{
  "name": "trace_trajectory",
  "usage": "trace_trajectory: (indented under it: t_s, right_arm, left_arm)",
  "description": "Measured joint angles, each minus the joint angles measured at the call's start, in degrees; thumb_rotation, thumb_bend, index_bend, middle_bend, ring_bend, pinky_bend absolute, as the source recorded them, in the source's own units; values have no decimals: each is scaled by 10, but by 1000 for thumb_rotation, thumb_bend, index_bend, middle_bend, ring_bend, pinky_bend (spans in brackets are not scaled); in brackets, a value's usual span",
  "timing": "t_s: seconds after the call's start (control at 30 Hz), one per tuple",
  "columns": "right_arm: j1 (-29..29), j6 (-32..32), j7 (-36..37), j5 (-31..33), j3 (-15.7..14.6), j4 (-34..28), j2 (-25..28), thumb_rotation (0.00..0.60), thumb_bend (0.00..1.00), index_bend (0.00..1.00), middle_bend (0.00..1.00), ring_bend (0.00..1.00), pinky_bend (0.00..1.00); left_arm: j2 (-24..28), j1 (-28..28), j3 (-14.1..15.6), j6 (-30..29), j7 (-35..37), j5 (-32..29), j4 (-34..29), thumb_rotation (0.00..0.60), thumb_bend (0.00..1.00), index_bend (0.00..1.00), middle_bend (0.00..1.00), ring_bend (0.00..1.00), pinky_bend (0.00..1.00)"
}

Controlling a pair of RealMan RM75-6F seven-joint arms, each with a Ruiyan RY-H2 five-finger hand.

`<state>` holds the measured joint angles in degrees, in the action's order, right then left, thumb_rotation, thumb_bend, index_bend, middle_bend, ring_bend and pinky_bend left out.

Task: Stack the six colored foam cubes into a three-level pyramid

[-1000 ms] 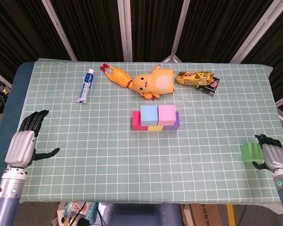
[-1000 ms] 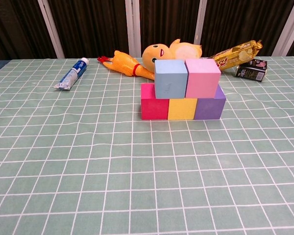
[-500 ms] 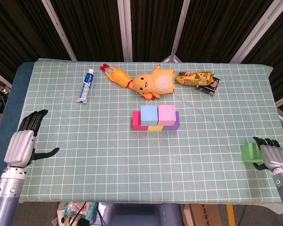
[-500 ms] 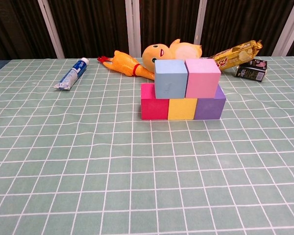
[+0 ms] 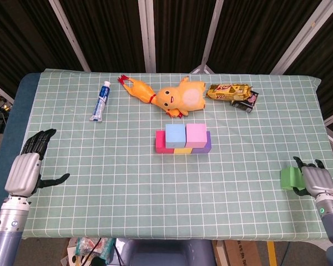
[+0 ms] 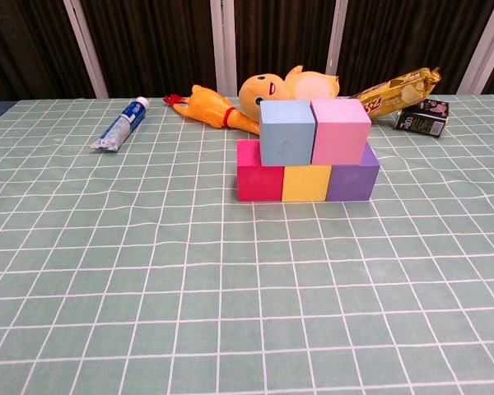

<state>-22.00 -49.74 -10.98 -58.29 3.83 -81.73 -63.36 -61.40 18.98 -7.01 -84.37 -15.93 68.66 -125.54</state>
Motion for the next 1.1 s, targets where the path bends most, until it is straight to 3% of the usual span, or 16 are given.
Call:
trace_trajectory:
  t_s: [0.33, 0.53, 0.8, 1.1]
  right_arm:
    - [-28, -21, -28, -13, 34, -119, 84, 600, 313, 0, 364, 226, 0]
    - [-89, -17, -80, 24, 84, -219, 163, 600, 313, 0, 364, 226, 0]
    - [-210, 12, -186, 167, 130, -302, 215, 600, 314, 0, 364, 226, 0]
    - [-385, 7, -321, 365, 128, -333, 182, 600, 313, 0, 367, 226, 0]
  left_arm:
    - [-2, -4, 1, 9, -2, 2, 15, 600, 130, 0, 45, 5, 26]
    - [2, -6, -2, 21, 10, -11, 16, 600, 130, 0, 45, 5, 27]
    - [18, -8, -13, 33, 43, -20, 14, 600, 131, 0, 46, 5, 27]
    - [35, -11, -21, 48, 72, -25, 8, 600, 130, 0, 45, 5, 26]
